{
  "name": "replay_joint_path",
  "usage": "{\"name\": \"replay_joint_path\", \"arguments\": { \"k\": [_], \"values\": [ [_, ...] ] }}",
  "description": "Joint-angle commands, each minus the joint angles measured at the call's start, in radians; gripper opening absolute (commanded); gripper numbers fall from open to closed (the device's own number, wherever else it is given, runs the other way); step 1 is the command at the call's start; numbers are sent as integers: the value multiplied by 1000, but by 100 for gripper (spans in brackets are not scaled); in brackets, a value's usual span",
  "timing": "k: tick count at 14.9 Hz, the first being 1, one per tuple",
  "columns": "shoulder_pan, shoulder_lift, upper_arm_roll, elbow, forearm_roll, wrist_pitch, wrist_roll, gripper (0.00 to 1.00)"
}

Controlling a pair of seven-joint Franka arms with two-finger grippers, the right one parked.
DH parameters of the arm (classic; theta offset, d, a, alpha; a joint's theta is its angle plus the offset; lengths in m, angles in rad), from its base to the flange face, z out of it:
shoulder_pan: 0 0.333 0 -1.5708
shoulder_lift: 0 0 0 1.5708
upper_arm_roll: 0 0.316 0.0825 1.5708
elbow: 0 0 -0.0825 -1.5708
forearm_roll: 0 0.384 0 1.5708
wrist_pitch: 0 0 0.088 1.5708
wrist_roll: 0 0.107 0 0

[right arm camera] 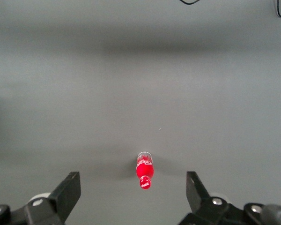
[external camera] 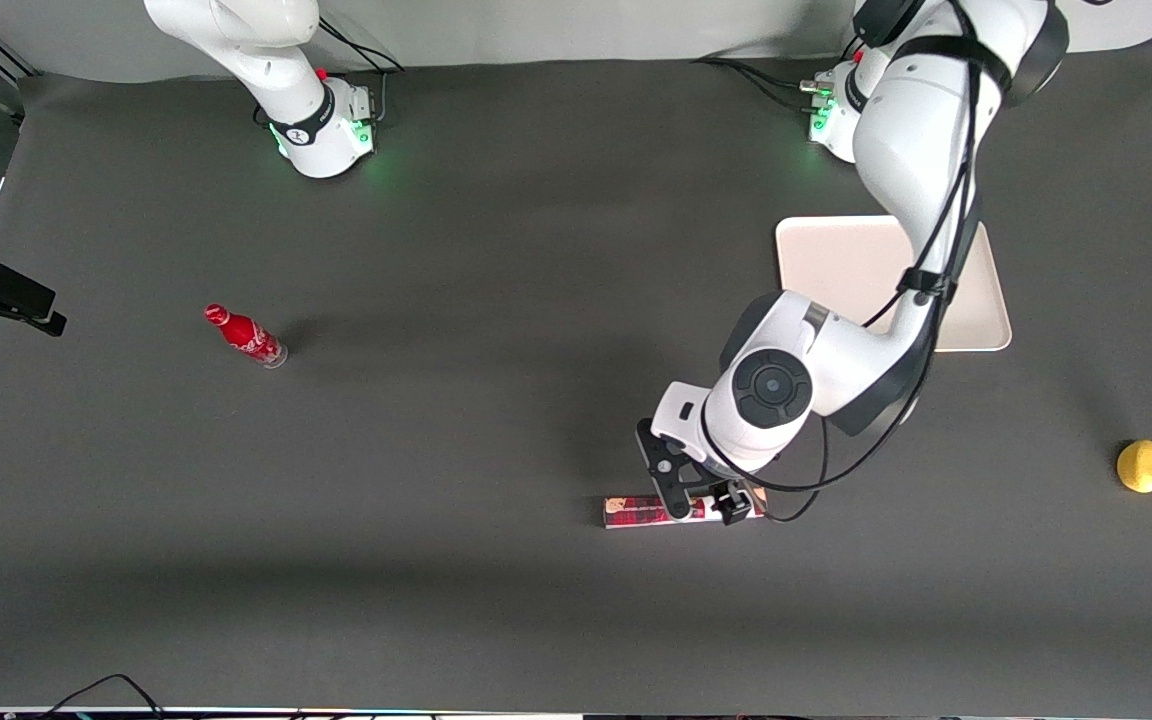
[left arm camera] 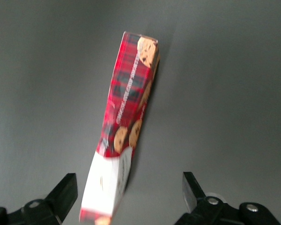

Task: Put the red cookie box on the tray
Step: 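Lower the left gripper and close it on the box's end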

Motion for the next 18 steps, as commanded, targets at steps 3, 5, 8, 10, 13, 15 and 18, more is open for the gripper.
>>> {"name": "replay_joint_path", "arguments": {
  "k": [3,5,8,10,13,15,18],
  "values": [
    [-34,129,53,63,12,147,136,100],
    [-50,155,83,68,9,200,188,100],
    [-73,172,89,71,8,220,185,100],
    [-79,180,97,70,5,231,185,100],
    [-79,186,99,61,-2,251,186,59],
    [-77,186,102,57,-3,253,188,9],
    [-77,184,103,57,-3,253,188,0]
  ]
}}
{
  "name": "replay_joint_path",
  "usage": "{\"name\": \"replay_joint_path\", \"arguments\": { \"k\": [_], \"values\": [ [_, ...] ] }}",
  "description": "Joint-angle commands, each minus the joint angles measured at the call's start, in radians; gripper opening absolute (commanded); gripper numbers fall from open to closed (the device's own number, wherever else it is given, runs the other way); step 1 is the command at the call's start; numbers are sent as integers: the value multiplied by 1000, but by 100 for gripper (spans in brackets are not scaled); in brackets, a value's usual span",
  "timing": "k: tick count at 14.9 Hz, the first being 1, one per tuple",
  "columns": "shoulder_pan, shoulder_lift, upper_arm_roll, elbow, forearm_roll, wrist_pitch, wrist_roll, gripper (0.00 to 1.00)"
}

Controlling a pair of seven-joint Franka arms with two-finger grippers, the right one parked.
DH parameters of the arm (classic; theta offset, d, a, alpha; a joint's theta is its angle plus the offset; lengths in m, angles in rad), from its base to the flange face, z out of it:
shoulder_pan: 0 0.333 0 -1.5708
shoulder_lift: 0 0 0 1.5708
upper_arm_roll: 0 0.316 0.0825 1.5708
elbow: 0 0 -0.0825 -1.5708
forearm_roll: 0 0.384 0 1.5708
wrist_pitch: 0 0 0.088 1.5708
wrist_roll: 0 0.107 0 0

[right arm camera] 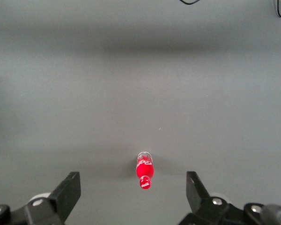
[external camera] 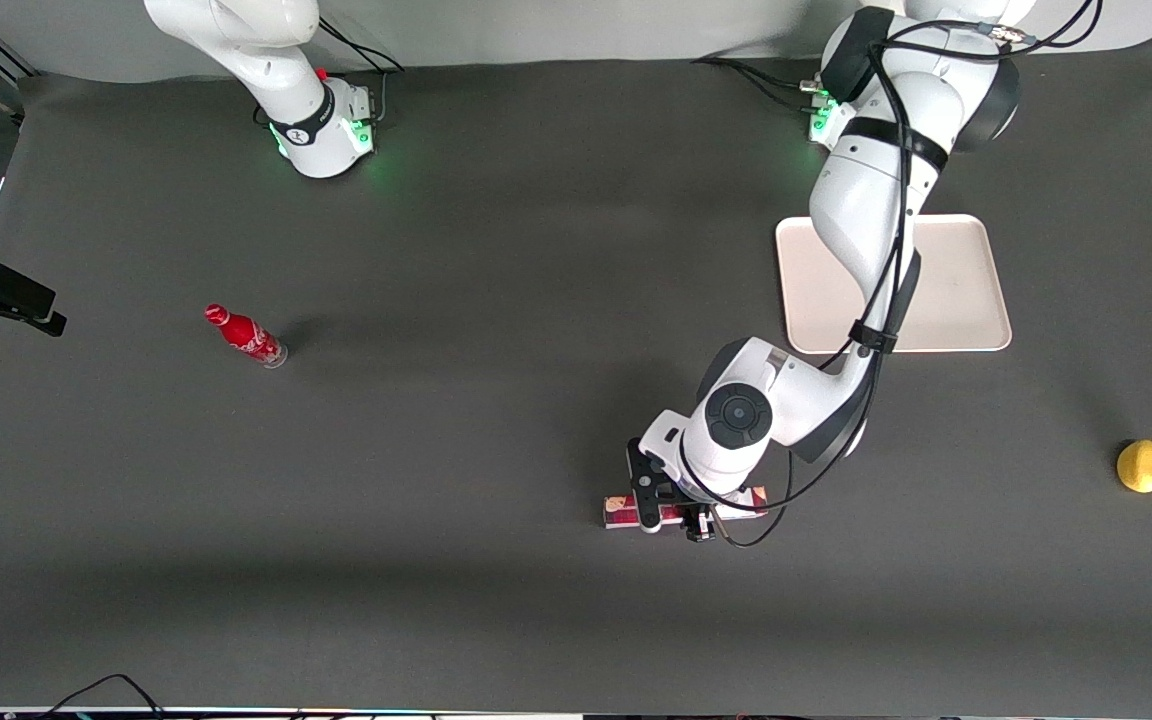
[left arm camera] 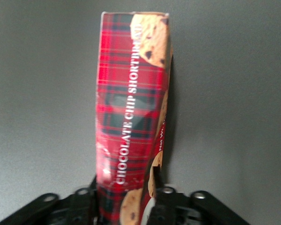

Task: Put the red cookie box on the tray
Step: 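Lower the left gripper and close it on the box's end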

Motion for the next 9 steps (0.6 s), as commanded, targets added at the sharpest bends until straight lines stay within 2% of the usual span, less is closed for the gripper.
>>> {"name": "replay_joint_path", "arguments": {
  "k": [1,4,9],
  "values": [
    [-14,11,14,28,-4,9,14,0],
    [-11,-34,16,-8,-13,9,-3,0],
    [20,-238,100,-149,-168,-55,-176,0]
  ]
}}
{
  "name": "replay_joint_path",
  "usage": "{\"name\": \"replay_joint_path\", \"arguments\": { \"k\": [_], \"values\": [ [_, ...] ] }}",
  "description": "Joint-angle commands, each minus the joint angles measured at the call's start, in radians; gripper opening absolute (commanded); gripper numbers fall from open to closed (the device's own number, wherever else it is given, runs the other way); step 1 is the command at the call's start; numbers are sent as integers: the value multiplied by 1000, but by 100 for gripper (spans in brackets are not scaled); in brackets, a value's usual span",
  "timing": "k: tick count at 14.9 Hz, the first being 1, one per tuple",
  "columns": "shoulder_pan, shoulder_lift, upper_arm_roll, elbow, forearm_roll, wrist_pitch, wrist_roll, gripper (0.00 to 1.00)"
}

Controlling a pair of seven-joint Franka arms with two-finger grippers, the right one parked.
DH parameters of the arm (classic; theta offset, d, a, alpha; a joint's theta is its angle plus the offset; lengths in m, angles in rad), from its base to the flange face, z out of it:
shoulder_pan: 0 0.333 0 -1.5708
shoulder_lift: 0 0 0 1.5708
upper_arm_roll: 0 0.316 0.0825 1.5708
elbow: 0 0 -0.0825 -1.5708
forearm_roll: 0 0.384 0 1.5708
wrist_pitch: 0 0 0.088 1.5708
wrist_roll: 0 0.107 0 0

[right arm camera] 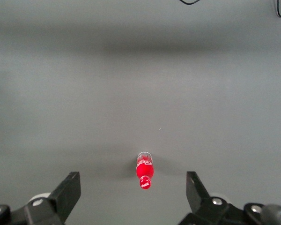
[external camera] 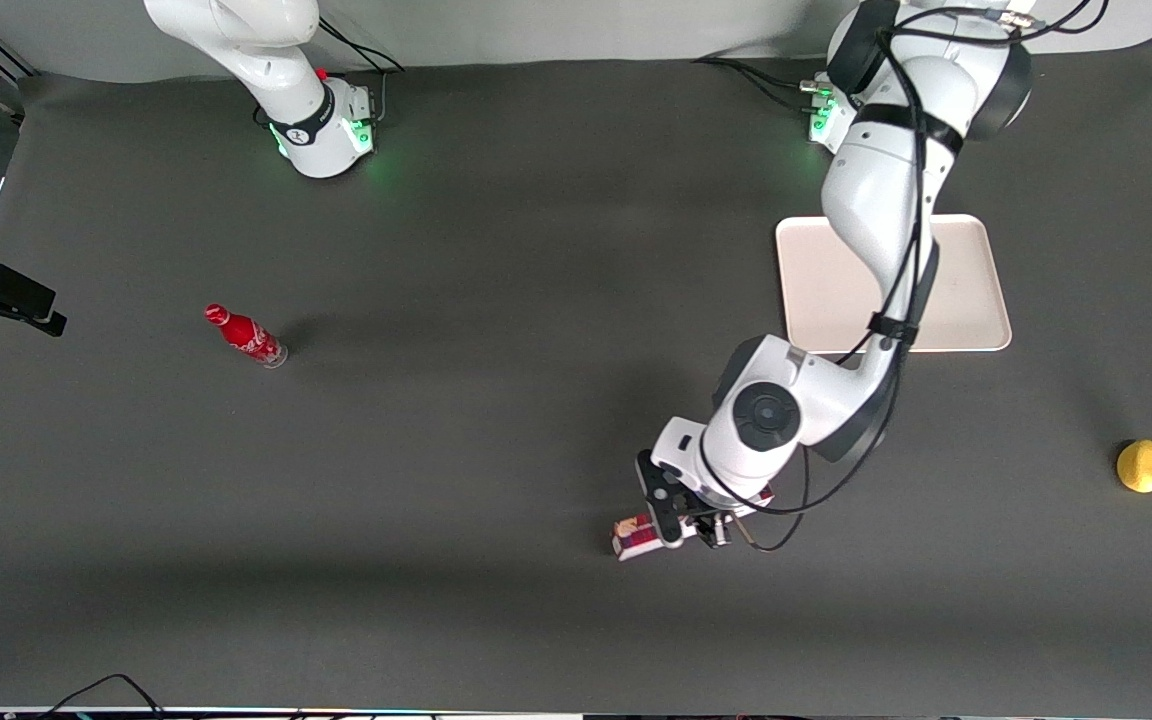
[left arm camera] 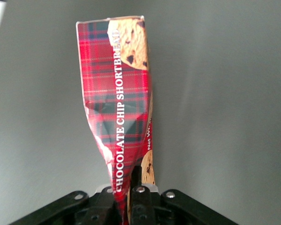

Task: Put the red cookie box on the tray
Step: 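Lift the box upright and carry it toward the white tray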

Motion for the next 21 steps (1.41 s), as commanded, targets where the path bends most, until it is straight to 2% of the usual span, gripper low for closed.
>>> {"name": "replay_joint_path", "arguments": {
  "k": [1,3,7,10,13,15,17,21],
  "values": [
    [39,-216,58,-146,-82,-113,-135,0],
    [87,-282,62,-146,-159,-240,-202,0],
    [121,-449,179,-200,-271,-455,-403,0],
    [149,-599,261,-337,-262,-569,-467,0],
    [164,-752,306,-541,-221,-534,-451,0],
    [166,-869,326,-739,-169,-396,-445,0],
    [162,-935,375,-893,-165,-295,-445,0],
    [167,-1040,424,-1106,-162,-184,-445,0]
  ]
}}
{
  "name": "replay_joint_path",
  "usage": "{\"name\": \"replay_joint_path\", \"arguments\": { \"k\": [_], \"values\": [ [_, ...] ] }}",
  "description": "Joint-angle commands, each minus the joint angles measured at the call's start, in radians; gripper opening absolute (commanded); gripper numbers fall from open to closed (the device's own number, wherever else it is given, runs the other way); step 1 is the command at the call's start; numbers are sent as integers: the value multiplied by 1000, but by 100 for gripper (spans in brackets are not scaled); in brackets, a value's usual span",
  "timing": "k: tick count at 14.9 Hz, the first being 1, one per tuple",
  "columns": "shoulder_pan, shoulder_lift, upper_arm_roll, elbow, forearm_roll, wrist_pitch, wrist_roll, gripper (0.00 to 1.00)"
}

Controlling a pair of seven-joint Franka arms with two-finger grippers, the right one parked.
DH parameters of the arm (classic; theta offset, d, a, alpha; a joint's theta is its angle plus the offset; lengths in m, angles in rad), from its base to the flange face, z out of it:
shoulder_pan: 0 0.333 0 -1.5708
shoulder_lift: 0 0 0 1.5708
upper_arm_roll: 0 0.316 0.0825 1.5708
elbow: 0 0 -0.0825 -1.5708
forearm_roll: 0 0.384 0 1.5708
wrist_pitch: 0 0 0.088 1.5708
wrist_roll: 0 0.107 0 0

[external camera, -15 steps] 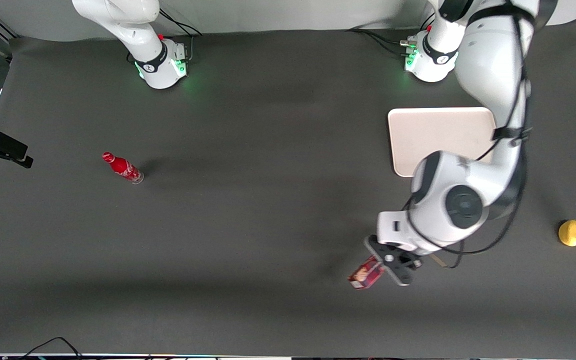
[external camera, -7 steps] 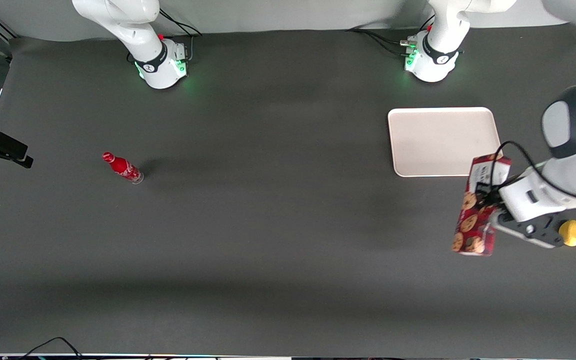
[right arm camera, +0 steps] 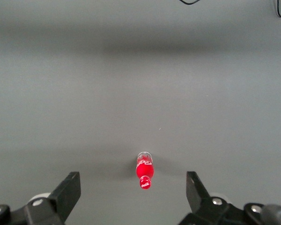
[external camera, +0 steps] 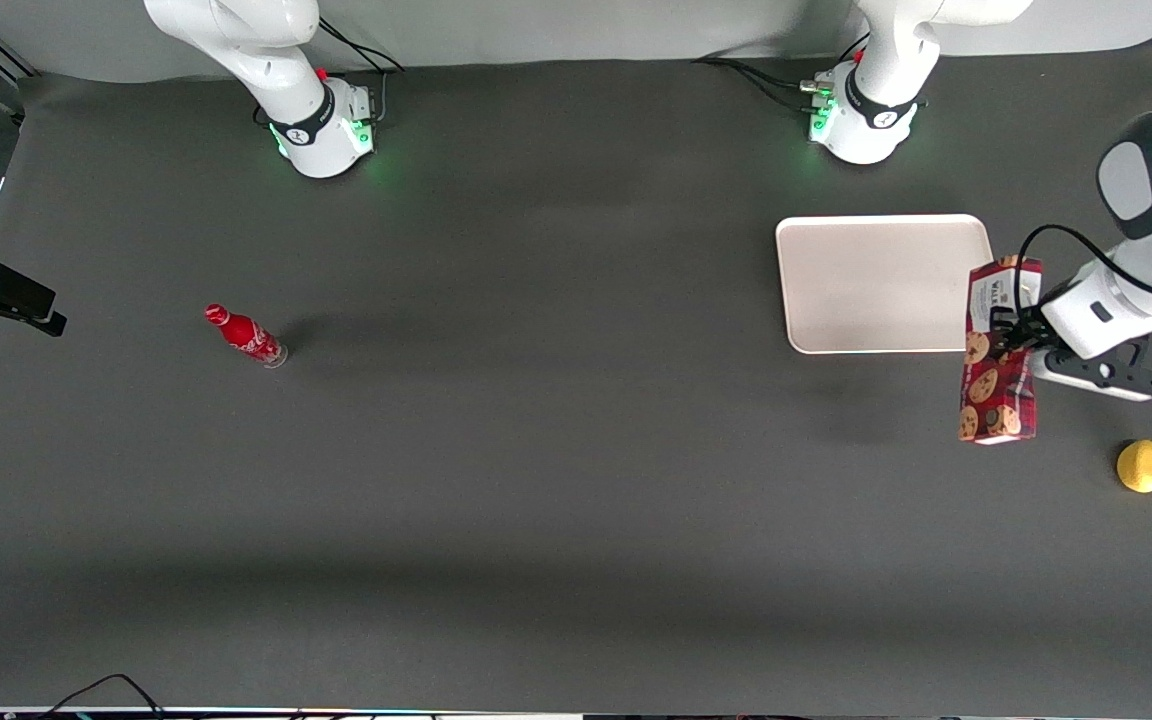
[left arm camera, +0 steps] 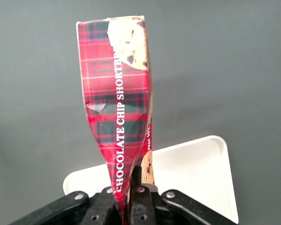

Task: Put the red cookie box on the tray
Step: 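Lower the upright box onto the tray's edge with the left gripper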

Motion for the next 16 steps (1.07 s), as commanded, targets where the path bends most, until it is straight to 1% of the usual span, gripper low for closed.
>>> {"name": "replay_joint_path", "arguments": {
  "k": [1,2,3,4,7,9,11,16],
  "values": [
    [-10,-141,75,-219,18,82,-15,0],
    [-10,-153,101,-256,49,91,-15,0],
    [-10,-182,124,-309,98,136,-15,0],
    [-6,-209,143,-374,131,207,-15,0],
    [53,-253,149,-538,184,391,-15,0],
    [85,-260,152,-634,196,523,-15,0],
    [88,-253,157,-720,198,661,-15,0],
    [109,-225,189,-773,199,723,11,0]
  ]
}}
